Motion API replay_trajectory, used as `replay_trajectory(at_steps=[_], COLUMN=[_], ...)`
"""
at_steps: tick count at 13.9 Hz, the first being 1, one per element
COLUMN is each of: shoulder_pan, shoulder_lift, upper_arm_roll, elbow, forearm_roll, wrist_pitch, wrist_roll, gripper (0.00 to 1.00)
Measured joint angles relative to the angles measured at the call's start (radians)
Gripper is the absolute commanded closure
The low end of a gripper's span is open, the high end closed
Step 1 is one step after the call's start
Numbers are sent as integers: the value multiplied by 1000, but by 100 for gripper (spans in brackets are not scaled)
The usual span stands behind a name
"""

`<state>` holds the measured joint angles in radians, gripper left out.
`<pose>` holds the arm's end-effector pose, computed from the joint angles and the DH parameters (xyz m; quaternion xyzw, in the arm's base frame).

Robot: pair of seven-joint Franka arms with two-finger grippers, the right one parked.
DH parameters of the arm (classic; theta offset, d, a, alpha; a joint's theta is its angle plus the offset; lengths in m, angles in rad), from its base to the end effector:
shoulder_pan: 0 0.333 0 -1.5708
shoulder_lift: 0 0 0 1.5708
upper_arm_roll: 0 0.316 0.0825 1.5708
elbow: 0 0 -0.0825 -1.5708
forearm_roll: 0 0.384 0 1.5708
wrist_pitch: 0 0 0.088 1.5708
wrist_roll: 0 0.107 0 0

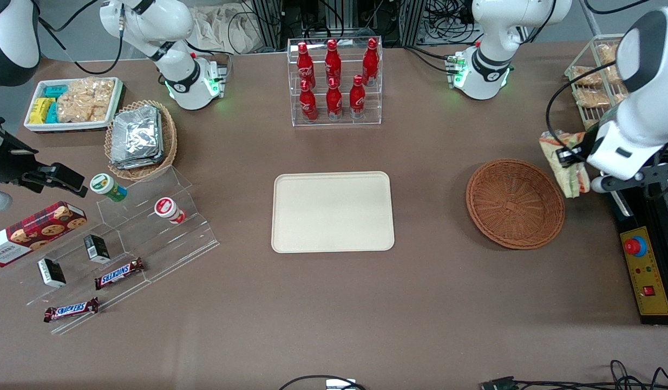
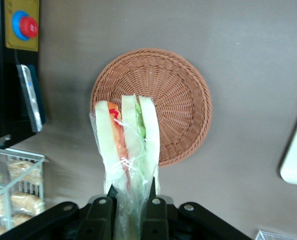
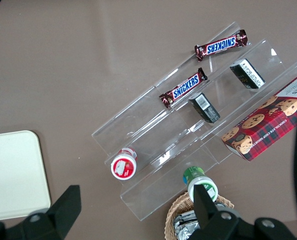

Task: Place sandwich from basket to tray

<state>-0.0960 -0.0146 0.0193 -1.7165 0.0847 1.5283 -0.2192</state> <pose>0.5368 -0.0318 0.5616 -0.9930 -0.0690 0.0795 0.0545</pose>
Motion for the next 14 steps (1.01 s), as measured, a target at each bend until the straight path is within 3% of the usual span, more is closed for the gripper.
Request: replay_trajectory(at_steps=[3, 5, 11, 14], shoulder_pan=[0, -2, -9, -10], shoulder_lift=[24, 48, 199, 298], upper_arm_roll=[-84, -212, -645, -729], elbow=[133, 193, 334, 392], forearm_roll=[-7, -10, -23, -22], wrist_pitch=[-81, -103, -109, -93], wrist_roll=[28, -5, -499, -586], gripper=[79, 78, 77, 75])
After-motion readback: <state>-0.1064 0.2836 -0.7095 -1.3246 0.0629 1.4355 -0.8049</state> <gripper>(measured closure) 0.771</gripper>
